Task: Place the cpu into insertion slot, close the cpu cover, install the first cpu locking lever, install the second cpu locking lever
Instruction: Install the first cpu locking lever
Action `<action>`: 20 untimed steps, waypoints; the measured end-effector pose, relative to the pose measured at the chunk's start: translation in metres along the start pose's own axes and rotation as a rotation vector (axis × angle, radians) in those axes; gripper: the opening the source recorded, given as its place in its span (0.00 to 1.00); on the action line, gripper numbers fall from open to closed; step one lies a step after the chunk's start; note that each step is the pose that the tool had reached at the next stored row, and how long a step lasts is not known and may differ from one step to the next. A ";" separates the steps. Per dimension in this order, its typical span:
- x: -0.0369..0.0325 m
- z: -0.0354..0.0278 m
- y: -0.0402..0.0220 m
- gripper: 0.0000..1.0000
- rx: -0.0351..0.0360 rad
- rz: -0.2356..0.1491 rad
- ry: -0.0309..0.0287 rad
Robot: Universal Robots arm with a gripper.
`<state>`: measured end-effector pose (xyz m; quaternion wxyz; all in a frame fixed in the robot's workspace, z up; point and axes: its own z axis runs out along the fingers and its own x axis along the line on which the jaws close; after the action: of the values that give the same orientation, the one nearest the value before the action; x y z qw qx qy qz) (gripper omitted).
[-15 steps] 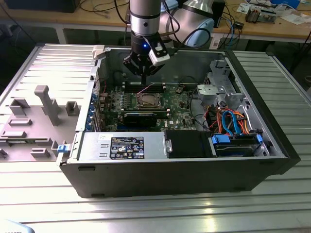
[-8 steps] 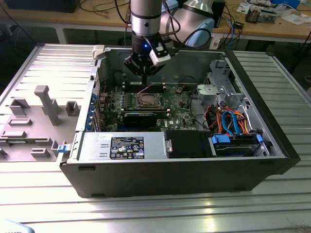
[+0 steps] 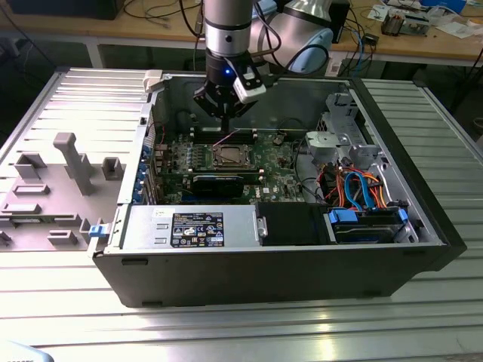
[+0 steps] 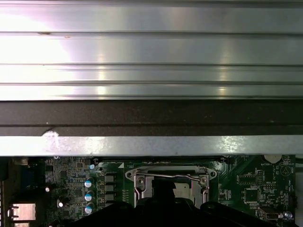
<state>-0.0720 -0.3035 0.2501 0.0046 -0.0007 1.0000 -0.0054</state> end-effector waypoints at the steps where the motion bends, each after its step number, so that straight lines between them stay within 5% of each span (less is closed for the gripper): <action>1: -0.0002 0.0001 0.0000 0.11 0.0000 0.000 0.0000; 20: -0.0059 0.0017 0.0000 0.11 0.0000 0.000 0.0000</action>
<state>-0.0661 -0.3035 0.2484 0.0045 -0.0007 1.0000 -0.0054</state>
